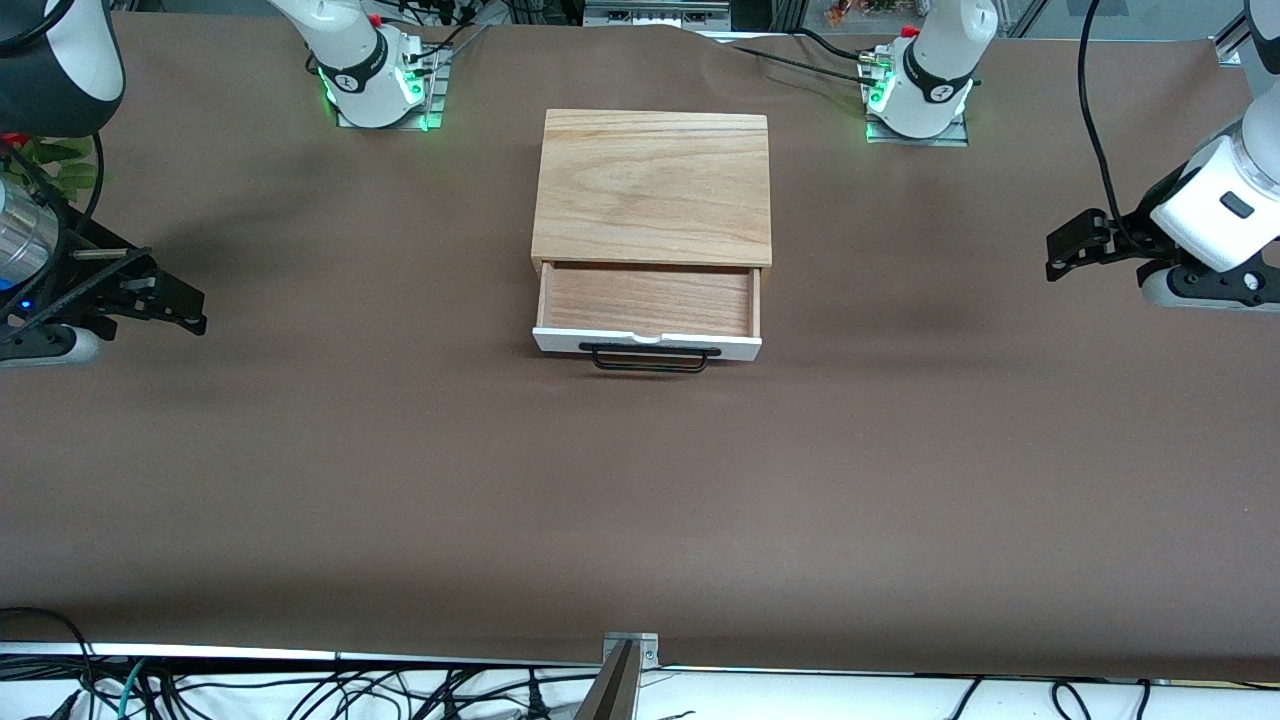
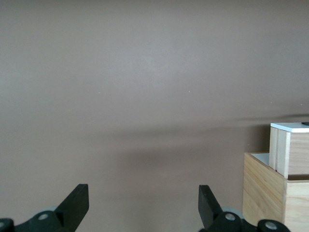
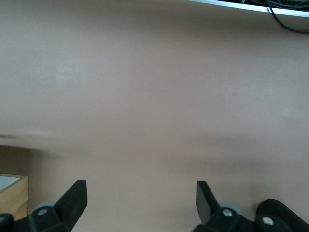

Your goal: Close drawer with both arms simultaneously

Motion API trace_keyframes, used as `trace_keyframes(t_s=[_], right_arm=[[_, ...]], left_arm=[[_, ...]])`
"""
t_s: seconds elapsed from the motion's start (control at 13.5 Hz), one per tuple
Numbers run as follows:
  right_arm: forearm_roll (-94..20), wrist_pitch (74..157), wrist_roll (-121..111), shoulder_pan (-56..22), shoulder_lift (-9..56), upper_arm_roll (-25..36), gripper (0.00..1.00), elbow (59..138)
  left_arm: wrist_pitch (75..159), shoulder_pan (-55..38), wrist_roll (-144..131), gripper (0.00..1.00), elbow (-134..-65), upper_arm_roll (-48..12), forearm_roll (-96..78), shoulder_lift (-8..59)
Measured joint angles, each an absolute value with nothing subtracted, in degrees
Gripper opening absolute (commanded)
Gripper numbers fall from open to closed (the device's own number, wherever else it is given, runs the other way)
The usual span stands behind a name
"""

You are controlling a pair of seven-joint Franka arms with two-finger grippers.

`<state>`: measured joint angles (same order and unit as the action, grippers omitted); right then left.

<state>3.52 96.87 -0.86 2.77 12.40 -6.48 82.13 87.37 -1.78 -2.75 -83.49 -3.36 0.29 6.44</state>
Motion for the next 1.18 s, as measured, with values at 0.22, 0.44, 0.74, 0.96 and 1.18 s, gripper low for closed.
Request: trace_keyframes(t_s=[0.22,0.44,0.74,0.96,1.18], right_arm=[[3.52,96.87,-0.86,2.77,12.4,-6.48,1.0,82.13],[3.52,96.87,-0.86,2.77,12.4,-6.49,1.0,82.13],[3.52,96.87,-0.86,2.77,12.4,-6.48,1.0,82.13],[3.52,96.87,-0.86,2.77,12.4,-6.48,1.0,82.13],[3.52,96.87,-0.84,2.78,12.4,-6.48,1.0,82.13]], left_arm=[[87.35,-1.78,-2.75,1.0,-83.5,-3.36,0.1,6.42],[87.33,-1.78,-2.75,1.0,-83.5,-3.36,0.09,6.41],[87.27,-1.78,-2.75,1.0,-83.5,-3.36,0.09,6.41],[86.78,-1.78,-2.75,1.0,-83.5,-3.36,0.09,6.41],[85.99,-1.78,-2.75,1.0,-83.5,-3.36,-0.53,6.39]])
